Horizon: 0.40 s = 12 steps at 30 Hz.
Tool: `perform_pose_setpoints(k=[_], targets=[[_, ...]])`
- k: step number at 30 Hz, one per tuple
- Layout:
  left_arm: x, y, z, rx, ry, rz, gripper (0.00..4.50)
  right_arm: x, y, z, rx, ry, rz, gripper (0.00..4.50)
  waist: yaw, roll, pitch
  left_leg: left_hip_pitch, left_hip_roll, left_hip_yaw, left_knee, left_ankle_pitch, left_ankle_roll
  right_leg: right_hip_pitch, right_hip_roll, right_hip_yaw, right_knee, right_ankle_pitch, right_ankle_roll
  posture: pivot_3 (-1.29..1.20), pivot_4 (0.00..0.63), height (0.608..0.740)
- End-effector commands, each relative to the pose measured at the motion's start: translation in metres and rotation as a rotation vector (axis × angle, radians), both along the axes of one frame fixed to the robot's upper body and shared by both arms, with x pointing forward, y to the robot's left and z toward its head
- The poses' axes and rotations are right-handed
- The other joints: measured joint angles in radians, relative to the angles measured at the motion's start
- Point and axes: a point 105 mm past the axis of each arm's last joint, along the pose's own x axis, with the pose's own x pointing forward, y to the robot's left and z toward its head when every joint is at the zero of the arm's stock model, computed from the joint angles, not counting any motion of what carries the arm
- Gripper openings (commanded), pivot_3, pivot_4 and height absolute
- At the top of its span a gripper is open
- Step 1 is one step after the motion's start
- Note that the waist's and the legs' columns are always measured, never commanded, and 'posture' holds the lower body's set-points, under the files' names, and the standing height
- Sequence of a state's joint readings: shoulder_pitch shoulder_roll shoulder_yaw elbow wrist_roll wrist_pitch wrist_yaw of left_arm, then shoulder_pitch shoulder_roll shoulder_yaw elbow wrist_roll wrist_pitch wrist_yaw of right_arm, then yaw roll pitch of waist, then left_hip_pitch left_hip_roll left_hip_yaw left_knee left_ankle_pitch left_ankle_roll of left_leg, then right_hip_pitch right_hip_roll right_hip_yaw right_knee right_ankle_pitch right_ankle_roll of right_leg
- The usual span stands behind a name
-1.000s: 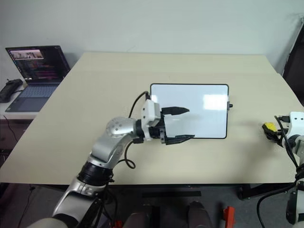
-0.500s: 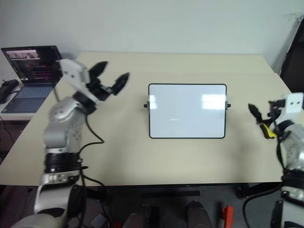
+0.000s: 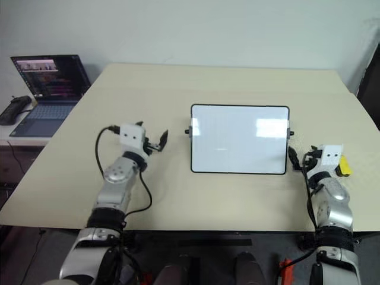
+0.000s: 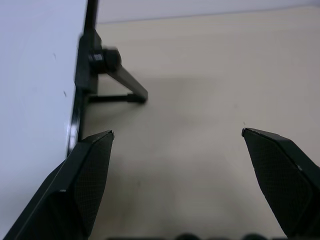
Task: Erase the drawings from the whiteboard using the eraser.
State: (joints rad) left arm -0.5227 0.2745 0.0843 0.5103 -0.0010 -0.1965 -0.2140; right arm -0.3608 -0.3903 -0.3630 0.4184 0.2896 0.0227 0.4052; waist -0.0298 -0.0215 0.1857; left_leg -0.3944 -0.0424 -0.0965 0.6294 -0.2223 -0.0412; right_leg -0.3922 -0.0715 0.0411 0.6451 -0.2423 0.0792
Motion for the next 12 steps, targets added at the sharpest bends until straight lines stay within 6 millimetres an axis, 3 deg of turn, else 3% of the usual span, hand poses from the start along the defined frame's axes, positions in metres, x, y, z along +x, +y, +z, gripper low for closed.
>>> perform_pose_setpoints(k=[1,7,12], targets=[[-0.005,-0.003,0.008,-0.03,-0.076,0.021,4.5,-0.001,-0.003,0.012,0.012,-0.08,-0.053,4.49,-0.003,0.0,0.0,0.0,0.0,0.0,0.0,0.0,0.0,0.0,0.0,0.0,0.0,0.0,0.0,0.0,0.15,0.74],[-0.008,-0.008,-0.004,-0.031,-0.061,0.007,4.5,0.006,0.015,-0.001,0.054,-0.055,-0.025,4.49,-0.002,0.0,0.0,0.001,0.001,0.0,0.0,0.0,0.0,0.001,0.001,0.0,0.001,0.0,0.0,0.0,0.15,0.74],[-0.011,-0.004,-0.021,-0.042,-0.009,0.027,4.5,0.01,0.016,-0.003,0.058,-0.039,-0.012,4.49,-0.004,0.001,0.0,0.003,0.001,0.0,0.0,0.0,0.0,0.002,0.001,0.0,0.001,0.0,0.0,0.0,0.15,0.74]])
